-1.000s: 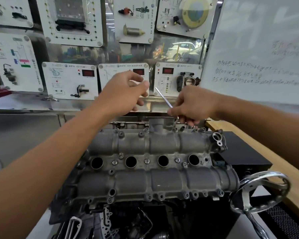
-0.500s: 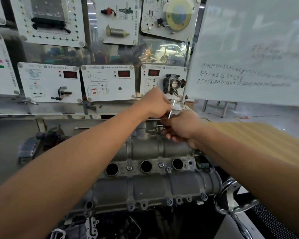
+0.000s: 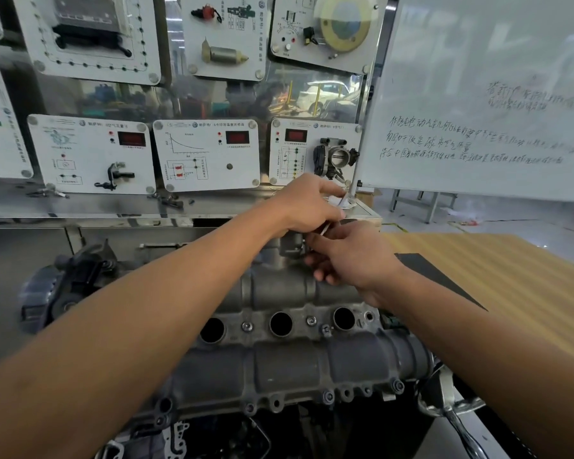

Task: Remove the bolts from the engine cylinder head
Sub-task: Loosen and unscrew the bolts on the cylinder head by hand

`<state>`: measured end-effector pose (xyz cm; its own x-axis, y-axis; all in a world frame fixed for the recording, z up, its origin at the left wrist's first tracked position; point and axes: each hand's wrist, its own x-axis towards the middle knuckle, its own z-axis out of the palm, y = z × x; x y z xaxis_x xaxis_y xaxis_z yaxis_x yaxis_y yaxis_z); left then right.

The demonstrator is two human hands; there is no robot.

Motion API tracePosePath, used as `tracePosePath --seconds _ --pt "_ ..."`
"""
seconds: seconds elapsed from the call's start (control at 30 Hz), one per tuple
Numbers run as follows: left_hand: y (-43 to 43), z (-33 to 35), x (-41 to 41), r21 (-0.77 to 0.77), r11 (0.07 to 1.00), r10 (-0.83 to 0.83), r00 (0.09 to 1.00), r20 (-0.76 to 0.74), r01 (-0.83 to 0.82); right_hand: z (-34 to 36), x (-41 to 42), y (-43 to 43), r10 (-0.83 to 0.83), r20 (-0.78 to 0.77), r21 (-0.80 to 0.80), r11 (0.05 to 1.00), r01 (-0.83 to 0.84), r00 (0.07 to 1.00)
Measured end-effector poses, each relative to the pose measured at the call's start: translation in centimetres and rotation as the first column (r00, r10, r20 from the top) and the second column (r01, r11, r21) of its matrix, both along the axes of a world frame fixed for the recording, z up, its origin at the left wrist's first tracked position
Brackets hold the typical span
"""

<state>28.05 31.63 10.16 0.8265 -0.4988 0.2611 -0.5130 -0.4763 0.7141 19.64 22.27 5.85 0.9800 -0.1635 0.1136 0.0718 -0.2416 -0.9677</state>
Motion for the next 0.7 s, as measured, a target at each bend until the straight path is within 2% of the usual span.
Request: tracePosePath --seconds 0.13,0.27,0.37,0.5,0.7 --pt "1.2 0.3 0.2 -0.027 0.999 0.023 1.0 0.003 -0.023 -0.8 0.5 -0.1 -0.033 0.158 -0.346 0.934 0.086 0.987" --pt "2.9 -0.1 0.2 -0.112 0.992 0.055 0.998 0.007 -0.053 -1.9 0.3 -0.3 -0.008 0.336 -0.451 0.876 0.168 0.942" --pt "4.4 -0.5 0.0 -0.171 0.976 0.147 0.988 0.047 -0.137 -2.6 -0.2 -0.1 0.049 0.45 -0.511 0.833 0.212 0.892" --pt "6.5 -1.0 -0.2 -0.265 0.931 0.266 0.964 0.024 -0.25 -3.0 -0.3 -0.2 0.106 0.466 -0.548 0.814 0.193 0.878" --pt "7.3 -0.8 -0.5 -0.309 0.908 0.275 0.959 -0.072 -0.284 -2.0 -0.3 -0.9 0.116 0.359 -0.595 0.793 0.131 0.926"
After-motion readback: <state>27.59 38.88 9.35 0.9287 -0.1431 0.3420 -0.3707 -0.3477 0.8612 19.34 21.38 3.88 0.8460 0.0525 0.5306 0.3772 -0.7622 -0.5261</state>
